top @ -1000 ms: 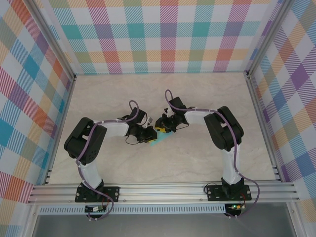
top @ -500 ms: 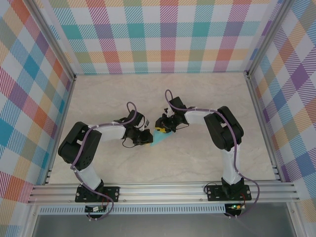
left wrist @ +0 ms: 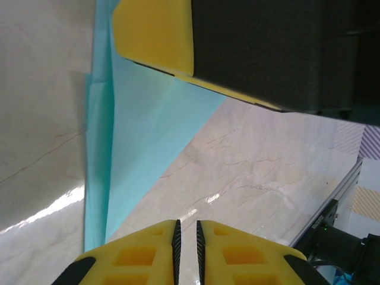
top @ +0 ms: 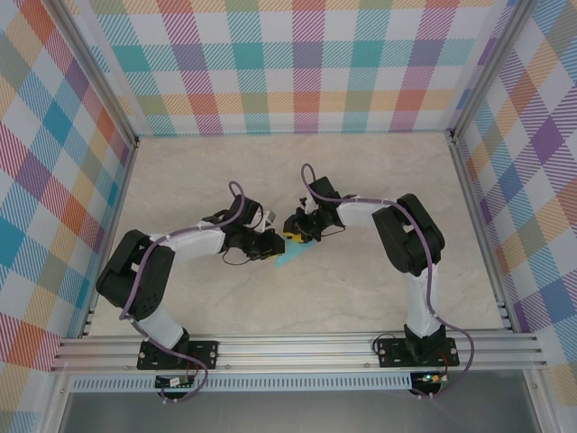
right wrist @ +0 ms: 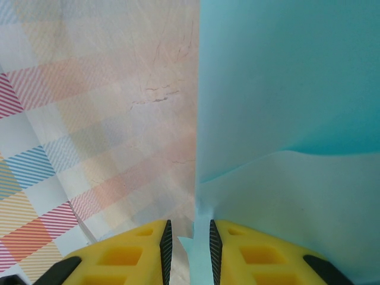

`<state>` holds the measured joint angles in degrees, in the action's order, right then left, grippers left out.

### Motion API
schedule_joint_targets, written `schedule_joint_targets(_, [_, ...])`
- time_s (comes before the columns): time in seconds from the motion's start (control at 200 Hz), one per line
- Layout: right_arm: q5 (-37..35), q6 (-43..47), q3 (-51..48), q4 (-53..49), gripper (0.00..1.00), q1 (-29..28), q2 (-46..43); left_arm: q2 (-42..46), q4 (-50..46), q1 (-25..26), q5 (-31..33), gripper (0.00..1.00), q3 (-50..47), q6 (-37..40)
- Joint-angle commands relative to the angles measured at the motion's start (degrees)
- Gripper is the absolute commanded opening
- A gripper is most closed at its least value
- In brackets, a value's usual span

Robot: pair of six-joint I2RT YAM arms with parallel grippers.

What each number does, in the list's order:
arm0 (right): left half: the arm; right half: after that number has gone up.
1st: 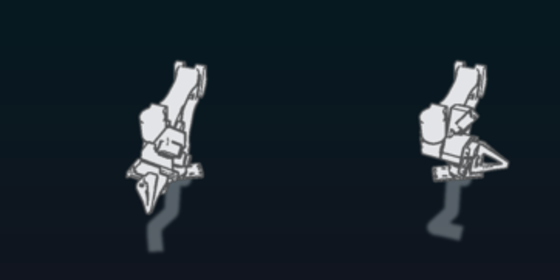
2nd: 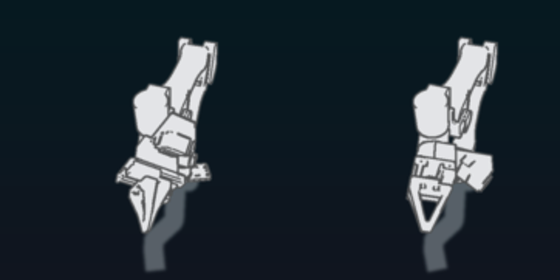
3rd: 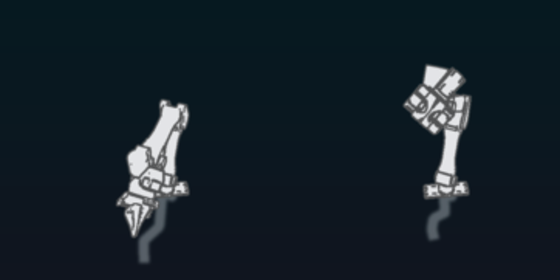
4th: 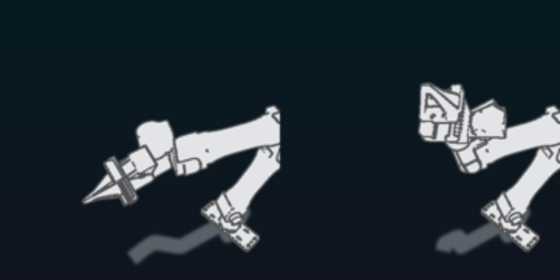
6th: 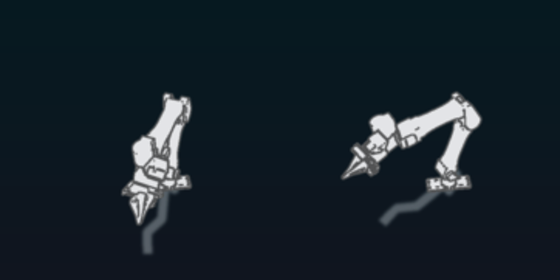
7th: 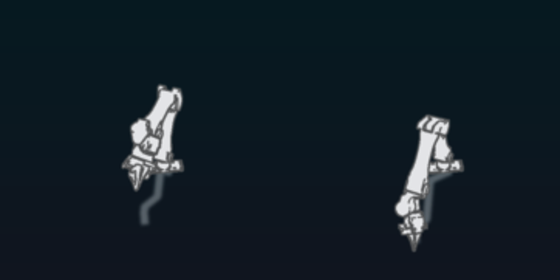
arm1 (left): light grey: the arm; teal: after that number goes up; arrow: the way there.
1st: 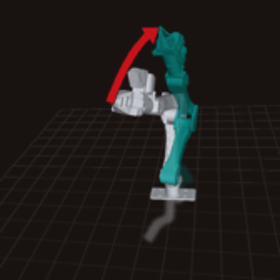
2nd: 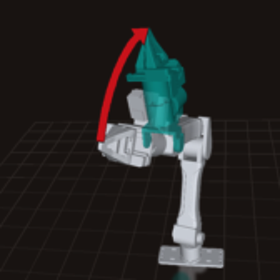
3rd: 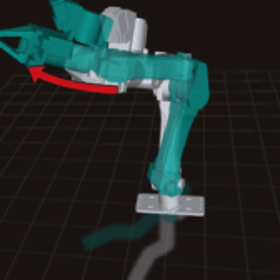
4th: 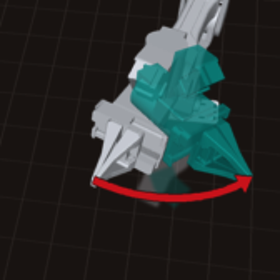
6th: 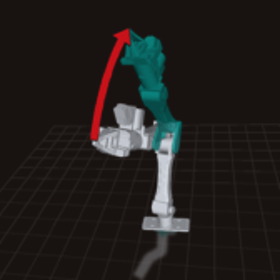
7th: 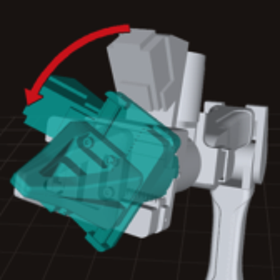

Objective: Fold a paper plane with a square sheet of paper (pick it up from the middle)

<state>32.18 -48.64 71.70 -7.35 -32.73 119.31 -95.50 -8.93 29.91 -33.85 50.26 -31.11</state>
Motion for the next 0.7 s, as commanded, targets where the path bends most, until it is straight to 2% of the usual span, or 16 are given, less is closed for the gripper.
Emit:
schedule_joint_targets(0.0, [-5.03,0.04,-1.82,-4.65,0.27,-0.32,5.61,-3.77,1.72,0.58,-3.47,0.18,0.83,-1.21])
schedule_joint_targets(0.26, [-5.29,0.20,-2.45,-4.68,0.27,-0.36,5.59,-5.06,-6.53,-0.23,5.45,0.14,0.38,3.11])
schedule_joint_targets(0.43, [-5.46,0.21,-2.53,-4.74,0.27,-0.37,5.64,-4.48,-10.40,-1.30,7.87,0.13,-1.51,5.31])
schedule_joint_targets(0.695, [-5.30,0.21,-2.36,-4.77,0.27,-0.32,5.61,-3.94,-11.59,-1.52,7.79,0.13,-4.79,6.07])
